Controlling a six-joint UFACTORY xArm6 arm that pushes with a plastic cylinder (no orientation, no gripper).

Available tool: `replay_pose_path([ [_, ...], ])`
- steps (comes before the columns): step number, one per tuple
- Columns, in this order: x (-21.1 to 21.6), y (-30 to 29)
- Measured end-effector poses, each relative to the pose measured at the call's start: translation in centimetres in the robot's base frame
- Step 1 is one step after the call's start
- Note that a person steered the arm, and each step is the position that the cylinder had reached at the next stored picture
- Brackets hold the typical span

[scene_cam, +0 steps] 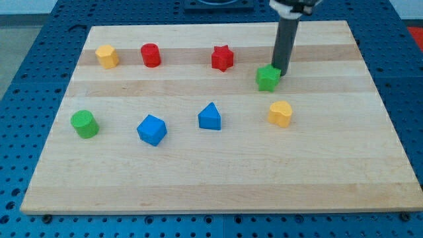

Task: Move the green star left a bit

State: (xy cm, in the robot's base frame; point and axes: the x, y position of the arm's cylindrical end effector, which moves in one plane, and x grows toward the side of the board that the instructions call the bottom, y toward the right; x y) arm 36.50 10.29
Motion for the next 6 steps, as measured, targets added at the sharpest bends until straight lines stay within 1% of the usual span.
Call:
replay_pose_path([
  [1,1.8,-2.8],
  [2,1.1,-0.1],
  [3,1.4,2.6],
  [4,3.6,2.4],
  [5,5.2,-1.5],
  [6,5.3,-7.8],
])
